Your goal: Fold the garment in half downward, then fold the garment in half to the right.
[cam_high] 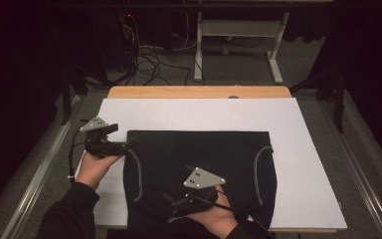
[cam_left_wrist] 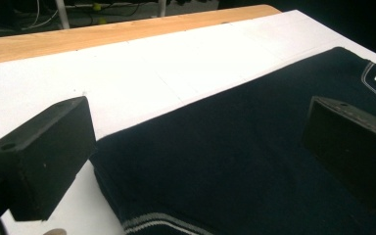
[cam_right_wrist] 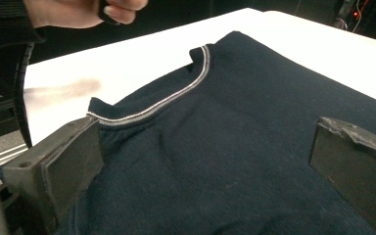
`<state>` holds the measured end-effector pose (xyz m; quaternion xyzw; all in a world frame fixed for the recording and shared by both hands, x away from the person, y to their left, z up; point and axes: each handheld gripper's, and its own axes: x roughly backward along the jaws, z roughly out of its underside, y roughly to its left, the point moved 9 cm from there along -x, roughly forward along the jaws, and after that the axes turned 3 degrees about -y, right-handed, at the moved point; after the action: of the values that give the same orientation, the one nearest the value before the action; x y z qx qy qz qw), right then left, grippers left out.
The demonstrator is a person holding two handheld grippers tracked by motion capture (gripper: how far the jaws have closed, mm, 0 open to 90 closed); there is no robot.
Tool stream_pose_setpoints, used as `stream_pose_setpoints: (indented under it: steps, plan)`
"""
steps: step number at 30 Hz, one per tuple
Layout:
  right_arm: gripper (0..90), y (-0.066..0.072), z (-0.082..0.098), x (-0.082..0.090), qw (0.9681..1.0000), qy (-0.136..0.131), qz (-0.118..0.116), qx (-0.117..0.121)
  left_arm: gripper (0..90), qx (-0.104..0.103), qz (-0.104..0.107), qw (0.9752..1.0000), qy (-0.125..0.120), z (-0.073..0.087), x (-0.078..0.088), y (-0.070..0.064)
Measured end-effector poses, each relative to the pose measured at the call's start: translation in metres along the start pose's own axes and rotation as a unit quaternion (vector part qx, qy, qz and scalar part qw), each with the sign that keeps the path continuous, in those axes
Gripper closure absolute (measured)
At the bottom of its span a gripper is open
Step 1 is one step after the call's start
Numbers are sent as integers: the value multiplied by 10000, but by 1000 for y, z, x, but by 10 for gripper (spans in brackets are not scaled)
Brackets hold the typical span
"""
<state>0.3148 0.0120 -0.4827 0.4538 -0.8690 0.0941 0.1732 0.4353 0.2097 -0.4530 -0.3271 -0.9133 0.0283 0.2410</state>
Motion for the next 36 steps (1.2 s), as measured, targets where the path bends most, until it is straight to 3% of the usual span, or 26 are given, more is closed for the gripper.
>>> stream_pose_setpoints:
  steps: [9,14,17,19,22,27,29,31,34,36]
  plan:
    - [1,10,-1,-10,9999,84,-66,68,0,130,-36,9999,6,5,-12,16]
    - [1,17,0,-15,9998,132,-120,69,0,261,-211,9991,240,14,-22,33]
    - [1,20,1,-16,9997,162,-153,98,0,482,-521,9961,527,25,-28,50]
    - [1,22,3,-17,9995,206,-187,121,7,700,-496,9939,693,33,-34,58]
    - [1,23,5,-17,9994,252,-201,147,35,763,-513,9922,839,41,-43,65]
    - [1,24,5,-16,9994,230,-231,84,127,782,-565,9913,894,47,-61,72]
    - [1,25,5,-16,9994,244,-242,83,126,798,-496,9885,1186,51,-70,74]
    - [1,26,6,-15,9994,251,-228,80,128,617,-460,9893,1238,50,-75,71]
    - [1,29,5,-15,9993,251,-274,79,182,515,-417,9894,1293,51,-77,69]
    - [1,32,5,-16,9992,237,-323,94,300,496,-247,9903,1273,51,-75,66]
